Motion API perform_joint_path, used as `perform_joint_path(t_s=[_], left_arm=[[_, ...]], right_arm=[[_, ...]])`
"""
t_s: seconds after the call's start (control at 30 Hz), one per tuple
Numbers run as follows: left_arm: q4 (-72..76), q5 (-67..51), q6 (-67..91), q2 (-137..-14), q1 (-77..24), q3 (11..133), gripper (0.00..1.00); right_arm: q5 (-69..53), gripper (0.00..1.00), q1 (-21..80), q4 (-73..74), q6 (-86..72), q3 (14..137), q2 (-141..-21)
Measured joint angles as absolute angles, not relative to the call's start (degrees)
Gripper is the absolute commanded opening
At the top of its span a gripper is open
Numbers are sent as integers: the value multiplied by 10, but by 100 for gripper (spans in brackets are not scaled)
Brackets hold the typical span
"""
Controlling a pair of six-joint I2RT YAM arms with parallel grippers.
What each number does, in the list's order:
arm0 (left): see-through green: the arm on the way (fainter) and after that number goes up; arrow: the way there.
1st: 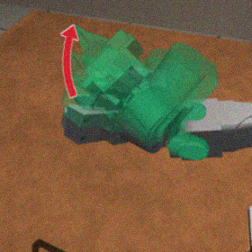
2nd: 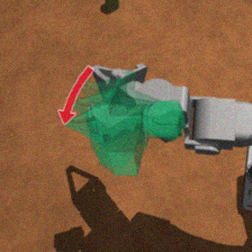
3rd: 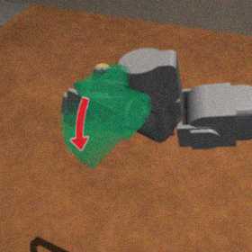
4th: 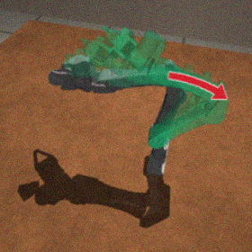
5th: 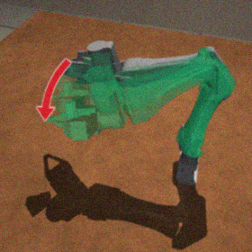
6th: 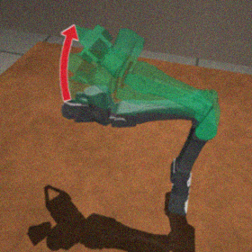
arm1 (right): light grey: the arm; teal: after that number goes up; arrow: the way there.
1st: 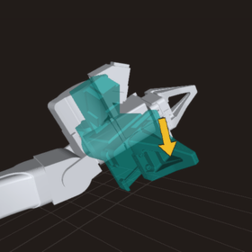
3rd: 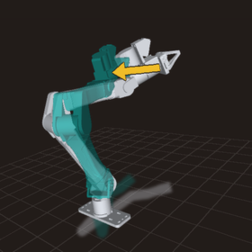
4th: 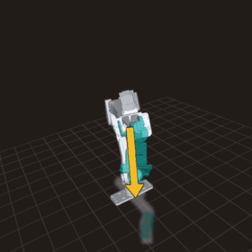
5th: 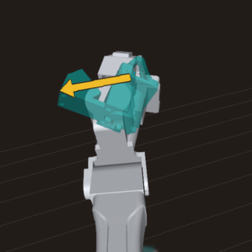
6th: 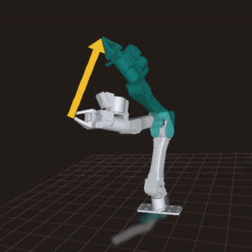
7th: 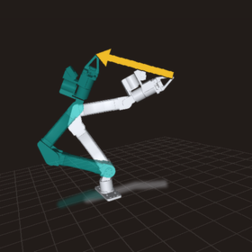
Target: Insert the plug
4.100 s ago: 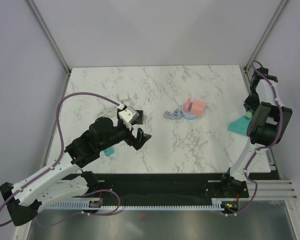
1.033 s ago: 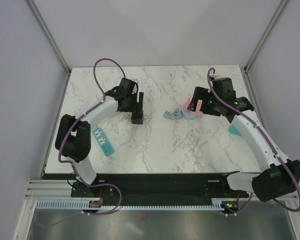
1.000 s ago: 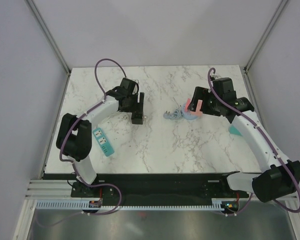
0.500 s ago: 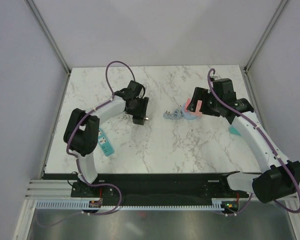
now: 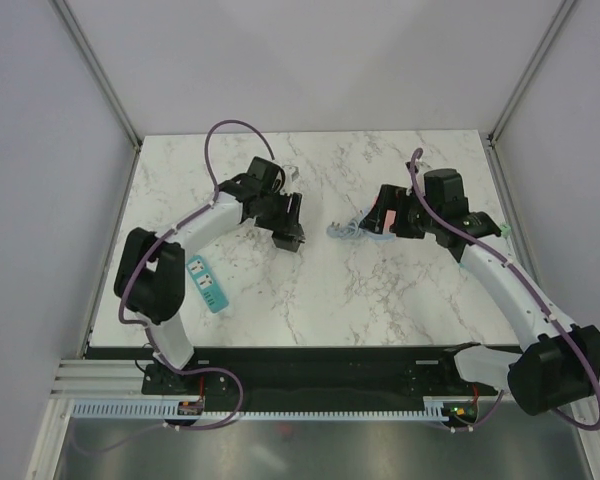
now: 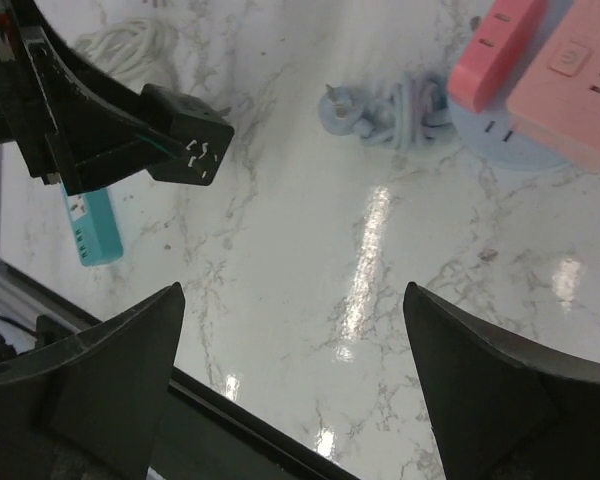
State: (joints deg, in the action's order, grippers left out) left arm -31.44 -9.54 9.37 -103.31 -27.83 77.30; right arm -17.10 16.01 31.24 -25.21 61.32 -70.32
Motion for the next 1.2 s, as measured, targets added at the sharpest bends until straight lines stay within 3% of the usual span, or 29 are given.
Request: perform_joint_path(t_s=[0.27, 0.53, 0.83, 1.2], left_arm=[[-295, -276, 117, -918, -273, 776, 2], [-106, -377, 381, -838, -257, 726, 2], [142, -307, 755, -807, -262, 621, 2], [195, -205, 904, -737, -269, 573, 2]], right_arm=[[-263, 97, 164, 132, -256, 488, -595], [-180, 98, 196, -121, -276, 362, -487], [17, 98, 383, -306, -160, 346, -571], [129, 98, 460, -445, -70, 386, -690]])
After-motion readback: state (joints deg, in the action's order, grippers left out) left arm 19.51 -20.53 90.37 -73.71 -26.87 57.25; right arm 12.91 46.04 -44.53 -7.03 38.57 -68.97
